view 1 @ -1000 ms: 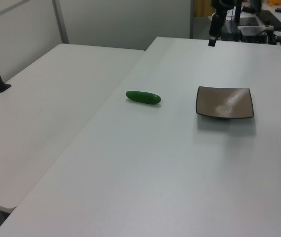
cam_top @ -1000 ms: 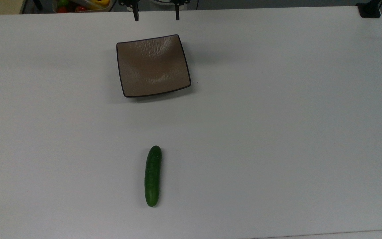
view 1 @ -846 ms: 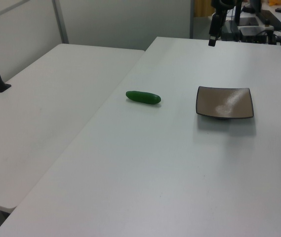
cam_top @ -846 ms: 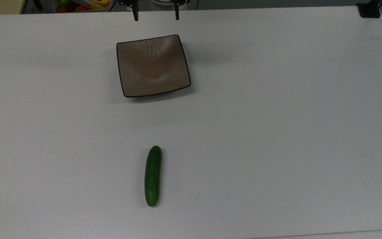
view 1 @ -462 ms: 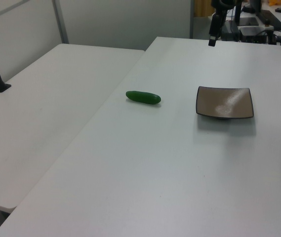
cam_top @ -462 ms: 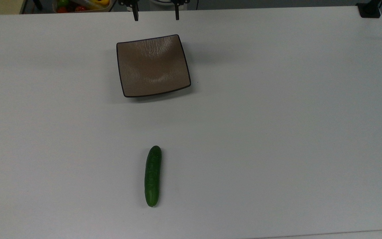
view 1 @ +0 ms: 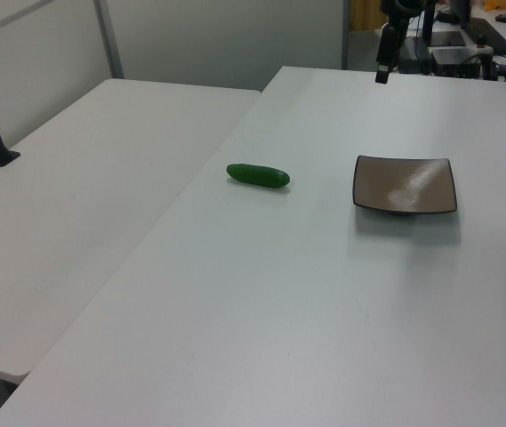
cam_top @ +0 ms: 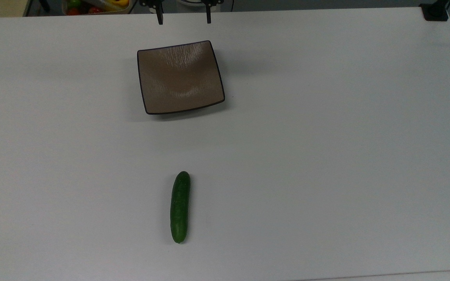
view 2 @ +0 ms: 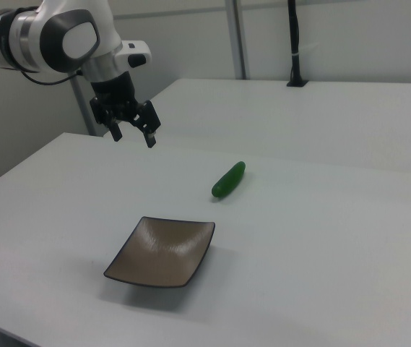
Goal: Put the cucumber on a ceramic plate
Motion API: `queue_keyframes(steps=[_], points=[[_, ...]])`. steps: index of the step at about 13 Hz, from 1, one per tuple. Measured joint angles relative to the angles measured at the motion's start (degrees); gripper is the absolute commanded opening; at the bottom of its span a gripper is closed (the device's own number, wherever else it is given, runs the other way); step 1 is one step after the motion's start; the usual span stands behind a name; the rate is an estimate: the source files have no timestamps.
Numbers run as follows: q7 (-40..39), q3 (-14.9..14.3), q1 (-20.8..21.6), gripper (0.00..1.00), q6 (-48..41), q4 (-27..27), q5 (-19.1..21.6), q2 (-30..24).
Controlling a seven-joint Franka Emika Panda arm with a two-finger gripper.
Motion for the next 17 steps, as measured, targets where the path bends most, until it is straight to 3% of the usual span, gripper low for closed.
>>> queue_keyframes(steps=[7,14,17], points=[[-0.03,0.0,-0.02,1.0,-2.8,1.84,0.2,1.48],[-0.03,-0.04,-1.64,1.0,-3.23,17.33,0.94,13.96],[0.75,-0.05,-2.66,1.0,2.82,20.42,1.04,18.11]])
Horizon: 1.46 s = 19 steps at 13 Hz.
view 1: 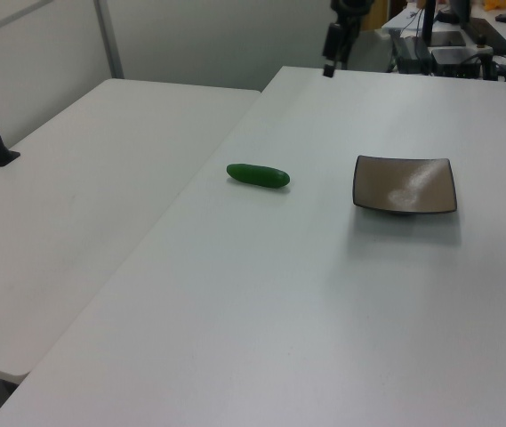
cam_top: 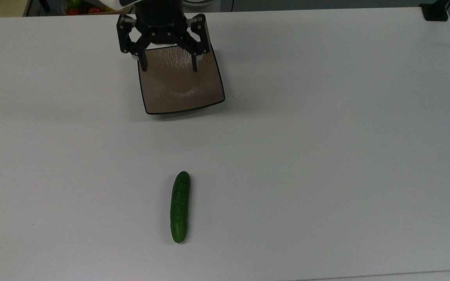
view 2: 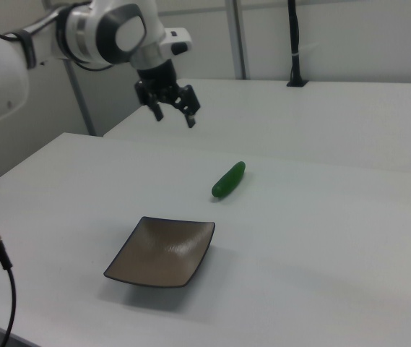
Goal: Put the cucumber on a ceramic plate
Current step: 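Move the open gripper over the green cucumber, then lower the gripper and close it around the cucumber's middle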
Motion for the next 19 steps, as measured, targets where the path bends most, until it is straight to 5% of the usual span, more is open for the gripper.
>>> queue_keyframes(steps=[13,19], points=[[2.46,0.01,0.62,1.0,39.3,0.47,-0.68,20.46],[2.46,0.02,1.04,1.0,46.32,0.6,-3.9,26.5]])
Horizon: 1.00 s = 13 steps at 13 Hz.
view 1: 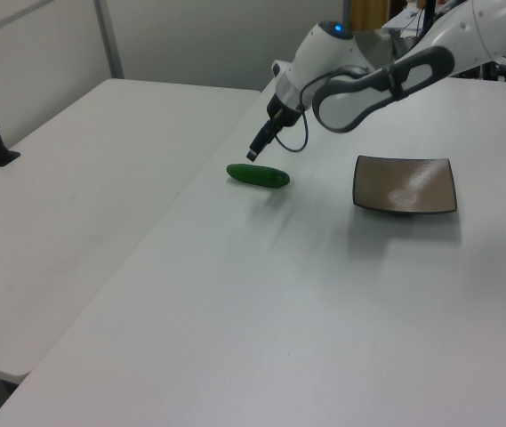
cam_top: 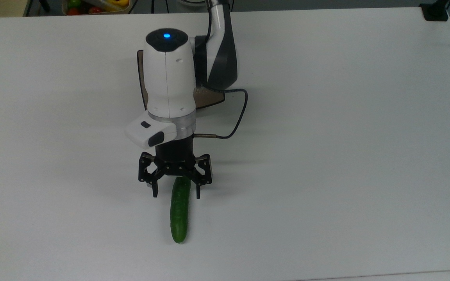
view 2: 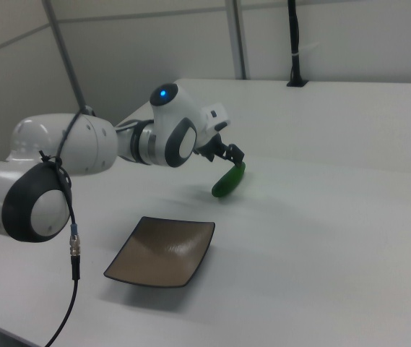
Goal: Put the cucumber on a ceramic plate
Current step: 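Lower the gripper and close it around the cucumber's middle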
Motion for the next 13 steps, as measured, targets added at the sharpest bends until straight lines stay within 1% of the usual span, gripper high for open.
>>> queue_keyframes(steps=[3,5,7,8,9,12,13], points=[[0.0,0.0,0.02,1.0,2.61,0.04,-1.6,2.43],[0.0,0.0,0.02,1.0,3.28,0.06,-1.88,3.24],[0.0,0.0,0.02,0.92,3.31,0.09,-1.94,4.02],[0.0,0.0,0.02,0.84,3.46,0.11,-1.95,4.35],[0.0,0.0,0.02,0.78,3.67,0.12,-2.0,4.63],[-0.01,0.0,0.02,0.5,3.74,0.14,-3.79,4.92],[-0.01,0.0,0.02,0.45,3.74,0.14,-4.31,5.03]])
